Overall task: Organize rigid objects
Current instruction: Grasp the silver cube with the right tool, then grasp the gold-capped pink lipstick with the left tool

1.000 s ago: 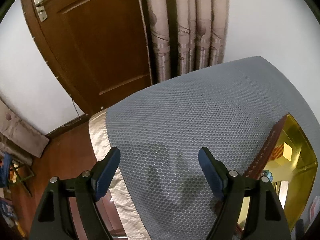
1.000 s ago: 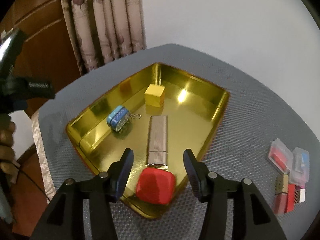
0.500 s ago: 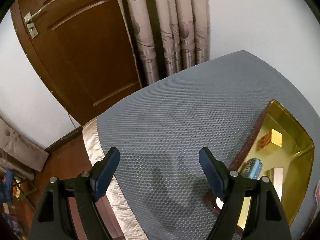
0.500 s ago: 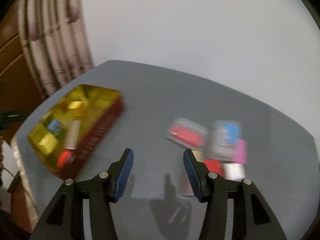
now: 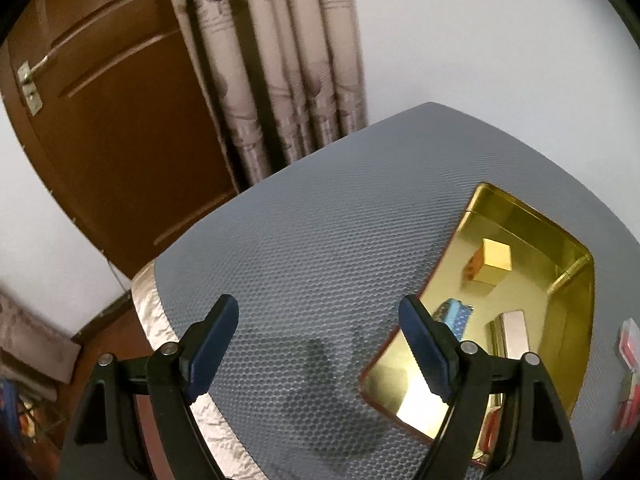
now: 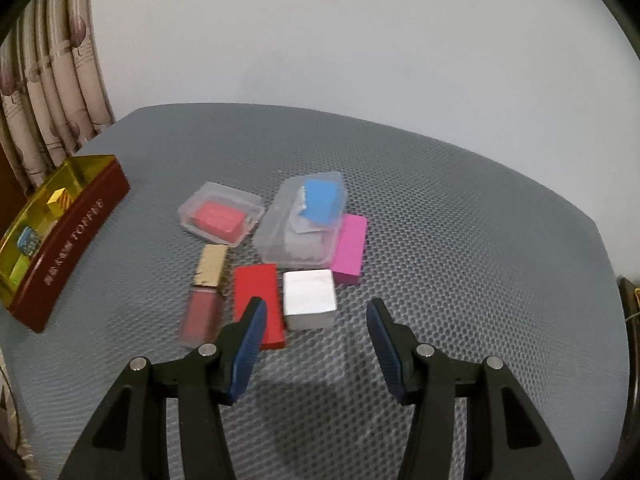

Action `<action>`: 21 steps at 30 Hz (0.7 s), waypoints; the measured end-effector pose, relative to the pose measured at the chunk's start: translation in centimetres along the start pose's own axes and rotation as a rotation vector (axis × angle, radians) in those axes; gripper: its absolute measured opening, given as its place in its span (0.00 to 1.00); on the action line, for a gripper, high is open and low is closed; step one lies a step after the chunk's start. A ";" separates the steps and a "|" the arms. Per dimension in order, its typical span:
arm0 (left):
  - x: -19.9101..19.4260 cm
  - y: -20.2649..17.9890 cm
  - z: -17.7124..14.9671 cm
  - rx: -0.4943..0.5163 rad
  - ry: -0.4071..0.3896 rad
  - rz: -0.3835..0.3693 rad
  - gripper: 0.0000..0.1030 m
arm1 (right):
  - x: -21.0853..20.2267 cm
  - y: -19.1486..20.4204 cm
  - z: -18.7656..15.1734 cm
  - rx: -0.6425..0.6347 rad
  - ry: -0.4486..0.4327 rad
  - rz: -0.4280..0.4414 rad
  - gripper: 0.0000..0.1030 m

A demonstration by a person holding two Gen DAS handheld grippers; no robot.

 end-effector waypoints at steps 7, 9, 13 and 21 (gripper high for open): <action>-2.3 -1.8 0.2 0.064 -0.033 -0.038 0.78 | 2.4 0.2 0.1 -0.004 0.017 0.053 0.38; -3.3 -2.9 0.0 0.100 -0.046 -0.050 0.79 | 2.9 0.3 0.1 -0.002 0.014 0.063 0.36; -5.1 -5.9 -0.3 0.184 -0.061 -0.088 0.79 | 3.4 0.4 0.1 0.032 0.005 0.094 0.31; -7.6 -13.9 -1.8 0.318 -0.057 -0.213 0.79 | 3.2 0.5 -0.5 0.026 -0.030 0.049 0.30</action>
Point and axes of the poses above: each gripper's, at about its wrist camera, not at the fingertips, and x roughly the way its jaws point, y to its left, z to its top, the point moved 6 cm from there along x, roughly the way its jaws point, and after that the axes turned 1 degree about y, right-handed, at the moved point
